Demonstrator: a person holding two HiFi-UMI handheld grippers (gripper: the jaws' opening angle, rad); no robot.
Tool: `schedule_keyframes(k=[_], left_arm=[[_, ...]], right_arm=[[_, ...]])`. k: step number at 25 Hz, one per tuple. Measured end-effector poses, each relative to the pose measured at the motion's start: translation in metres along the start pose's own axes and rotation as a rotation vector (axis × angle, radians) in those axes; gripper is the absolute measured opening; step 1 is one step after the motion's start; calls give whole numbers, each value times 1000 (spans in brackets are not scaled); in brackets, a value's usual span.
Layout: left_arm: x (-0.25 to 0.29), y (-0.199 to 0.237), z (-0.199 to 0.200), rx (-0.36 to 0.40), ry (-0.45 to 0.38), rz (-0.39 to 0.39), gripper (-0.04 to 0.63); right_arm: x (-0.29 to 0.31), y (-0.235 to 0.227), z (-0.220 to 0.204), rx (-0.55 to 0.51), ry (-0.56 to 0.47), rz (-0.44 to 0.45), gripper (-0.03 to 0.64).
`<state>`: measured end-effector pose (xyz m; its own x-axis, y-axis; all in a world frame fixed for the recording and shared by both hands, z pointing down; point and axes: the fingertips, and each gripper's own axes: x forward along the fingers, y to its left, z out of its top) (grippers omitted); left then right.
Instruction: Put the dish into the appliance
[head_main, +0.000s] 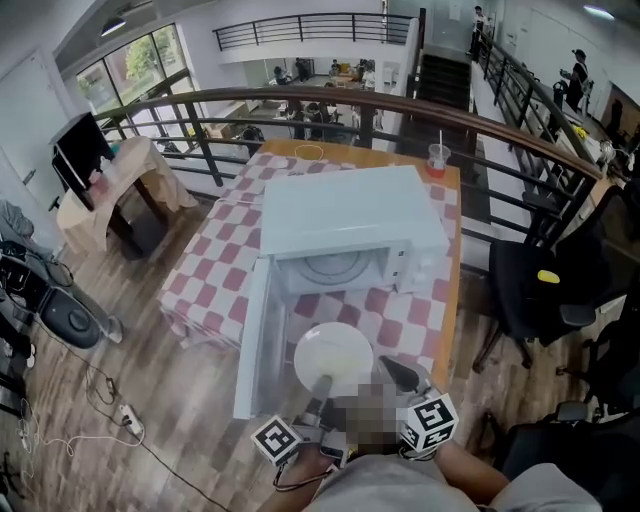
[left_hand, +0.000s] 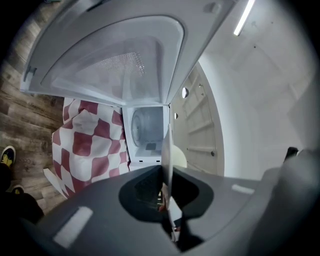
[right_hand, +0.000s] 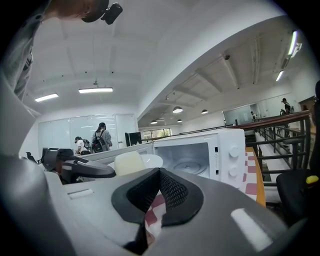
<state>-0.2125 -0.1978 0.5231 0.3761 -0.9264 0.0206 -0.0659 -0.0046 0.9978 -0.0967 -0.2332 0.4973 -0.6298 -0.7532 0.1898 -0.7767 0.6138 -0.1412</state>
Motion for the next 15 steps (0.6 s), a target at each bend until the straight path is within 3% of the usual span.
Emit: schedule_keyframes(k=[15], left_arm=[[48,6,23,-43,4,0,26]], right_arm=[[38,-27,9,-4,14,-17,-2]])
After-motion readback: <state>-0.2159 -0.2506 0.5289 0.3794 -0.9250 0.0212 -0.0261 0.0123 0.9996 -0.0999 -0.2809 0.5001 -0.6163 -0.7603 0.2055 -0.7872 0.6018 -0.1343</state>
